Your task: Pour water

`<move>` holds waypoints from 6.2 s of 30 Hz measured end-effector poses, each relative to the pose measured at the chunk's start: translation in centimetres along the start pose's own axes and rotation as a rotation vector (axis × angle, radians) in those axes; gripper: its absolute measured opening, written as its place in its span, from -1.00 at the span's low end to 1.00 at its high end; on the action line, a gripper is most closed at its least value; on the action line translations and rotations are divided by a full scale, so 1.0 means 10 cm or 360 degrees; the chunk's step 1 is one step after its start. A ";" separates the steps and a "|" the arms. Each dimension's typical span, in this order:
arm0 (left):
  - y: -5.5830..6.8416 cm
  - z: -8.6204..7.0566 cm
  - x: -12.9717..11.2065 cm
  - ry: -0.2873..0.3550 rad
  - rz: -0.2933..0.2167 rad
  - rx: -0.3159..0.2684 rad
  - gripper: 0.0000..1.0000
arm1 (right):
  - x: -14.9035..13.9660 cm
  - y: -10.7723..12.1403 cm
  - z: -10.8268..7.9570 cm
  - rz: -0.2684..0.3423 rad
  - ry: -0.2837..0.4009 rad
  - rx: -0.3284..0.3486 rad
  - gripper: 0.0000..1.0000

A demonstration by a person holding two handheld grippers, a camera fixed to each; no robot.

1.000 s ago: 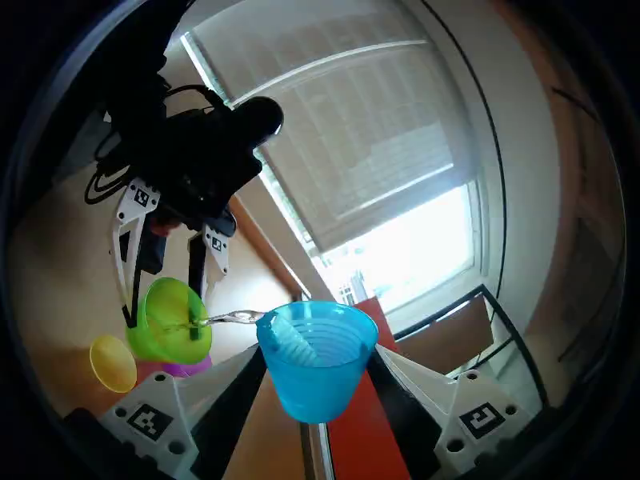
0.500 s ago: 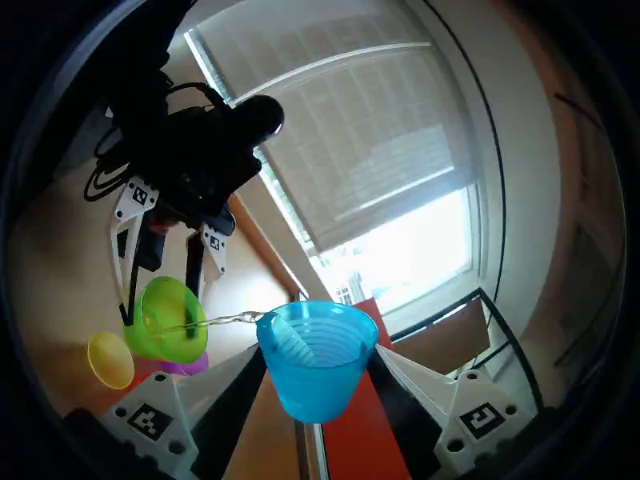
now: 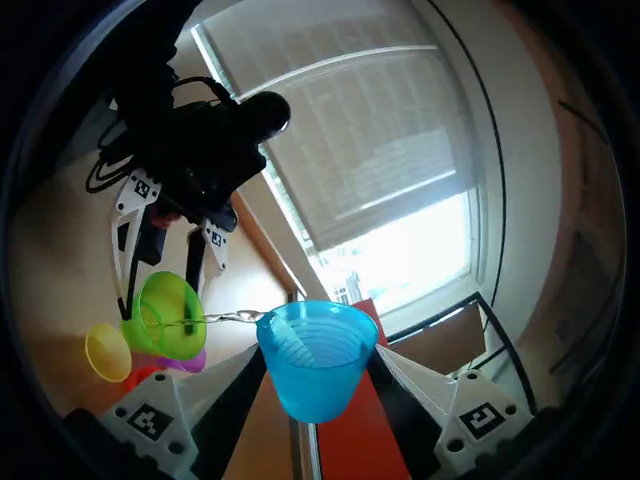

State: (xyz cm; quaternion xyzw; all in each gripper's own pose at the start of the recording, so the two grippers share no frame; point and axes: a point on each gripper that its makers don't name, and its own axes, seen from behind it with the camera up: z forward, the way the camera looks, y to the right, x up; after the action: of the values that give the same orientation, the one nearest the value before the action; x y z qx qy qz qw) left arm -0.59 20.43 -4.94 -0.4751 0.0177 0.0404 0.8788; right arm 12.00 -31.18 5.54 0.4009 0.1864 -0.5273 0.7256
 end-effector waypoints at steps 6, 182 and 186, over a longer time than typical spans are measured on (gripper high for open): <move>-0.01 0.00 0.00 0.0002 -0.0005 -0.0001 0.68 | -0.01 0.02 -0.01 -0.0013 -0.0001 -0.0008 0.76; -0.01 0.04 0.10 0.0083 -0.0083 0.0044 0.68 | 0.18 0.07 -0.07 -0.0407 0.0013 -0.0035 0.76; -0.01 0.05 0.10 0.0082 -0.0079 0.0043 0.67 | 0.18 0.07 -0.08 -0.0422 0.0011 -0.0038 0.76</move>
State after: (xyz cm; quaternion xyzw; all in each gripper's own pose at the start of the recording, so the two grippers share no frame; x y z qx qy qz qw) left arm 0.44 20.83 -4.70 -0.4644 0.0289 0.0061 0.8852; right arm 13.42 -31.57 4.11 0.3659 0.2466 -0.6148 0.6537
